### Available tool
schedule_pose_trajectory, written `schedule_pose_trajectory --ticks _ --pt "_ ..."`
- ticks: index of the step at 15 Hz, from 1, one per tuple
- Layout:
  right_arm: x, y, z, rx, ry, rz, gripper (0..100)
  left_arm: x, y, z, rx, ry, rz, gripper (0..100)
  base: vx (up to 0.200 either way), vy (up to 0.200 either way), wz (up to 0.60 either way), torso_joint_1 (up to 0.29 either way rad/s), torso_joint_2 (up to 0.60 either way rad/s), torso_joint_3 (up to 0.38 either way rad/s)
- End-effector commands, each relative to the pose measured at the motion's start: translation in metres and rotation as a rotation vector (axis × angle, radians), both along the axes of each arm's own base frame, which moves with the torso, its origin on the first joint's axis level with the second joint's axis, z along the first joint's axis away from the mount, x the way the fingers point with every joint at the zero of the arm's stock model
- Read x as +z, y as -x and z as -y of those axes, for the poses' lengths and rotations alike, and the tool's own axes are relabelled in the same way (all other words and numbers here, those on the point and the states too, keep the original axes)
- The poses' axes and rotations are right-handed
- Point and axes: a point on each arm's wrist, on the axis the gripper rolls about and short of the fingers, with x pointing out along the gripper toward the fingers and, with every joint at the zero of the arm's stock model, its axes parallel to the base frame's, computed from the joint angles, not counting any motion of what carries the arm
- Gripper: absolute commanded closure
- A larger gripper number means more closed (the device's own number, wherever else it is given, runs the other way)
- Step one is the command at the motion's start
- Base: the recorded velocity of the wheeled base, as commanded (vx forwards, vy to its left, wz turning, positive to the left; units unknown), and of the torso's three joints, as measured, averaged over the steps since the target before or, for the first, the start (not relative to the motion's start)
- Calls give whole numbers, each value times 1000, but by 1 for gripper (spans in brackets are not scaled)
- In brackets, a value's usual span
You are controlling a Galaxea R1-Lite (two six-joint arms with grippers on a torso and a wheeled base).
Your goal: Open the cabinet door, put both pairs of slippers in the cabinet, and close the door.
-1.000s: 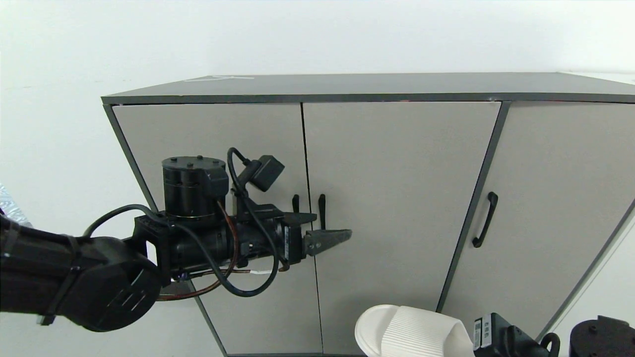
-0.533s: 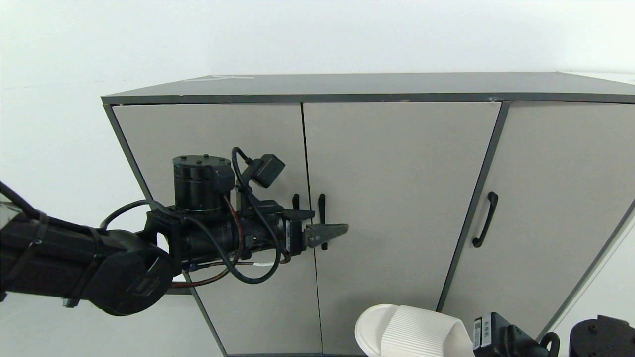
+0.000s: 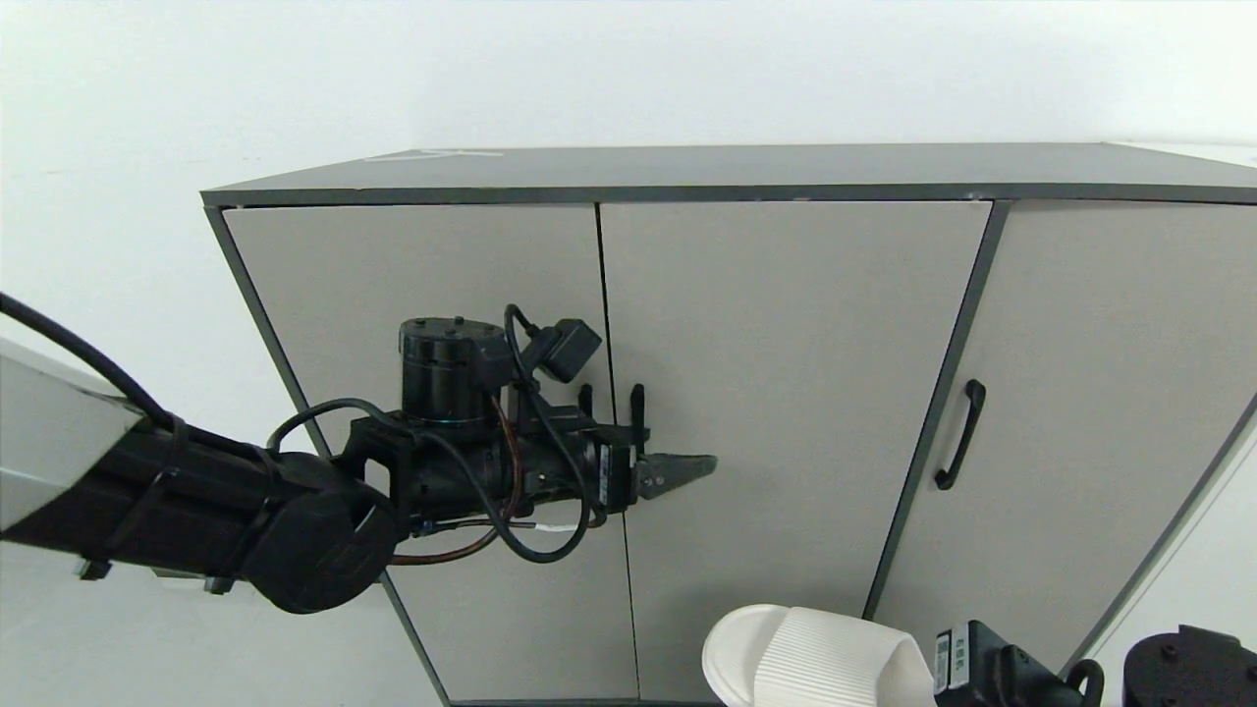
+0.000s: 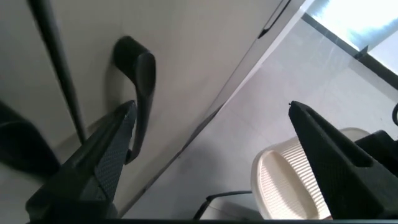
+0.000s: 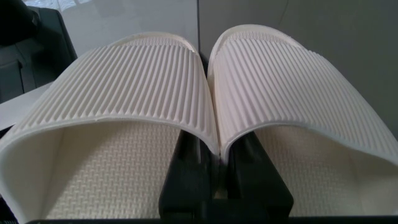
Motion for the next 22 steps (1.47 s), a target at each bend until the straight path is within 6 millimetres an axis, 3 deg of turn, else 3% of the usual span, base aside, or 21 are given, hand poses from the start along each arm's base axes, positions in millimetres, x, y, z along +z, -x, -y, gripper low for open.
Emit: schedule_pose_trajectory --ticks 1,7,13,15,18,22 --pt "-1 0 0 1 4 -3 100 -1 1 1 -7 1 -3 100 0 0 0 0 0 0" --pt "-3 1 1 2 13 -13 100 20 28 -12 -92 80 -42 100 0 0 0 0 0 0" --pt "-2 5 3 67 -19 -7 100 25 97 -53 -109 90 -26 100 0 0 0 0 0 0" --pt "-2 7 3 120 -29 -19 100 28 110 -60 -108 98 -12 100 0 0 0 0 0 0" --pt "2 12 3 245 -68 -61 100 30 95 -57 -31 110 -30 100 0 0 0 0 0 0" --pt "3 13 5 264 -72 -67 100 42 46 -56 83 177 -57 100 0 0 0 0 0 0"
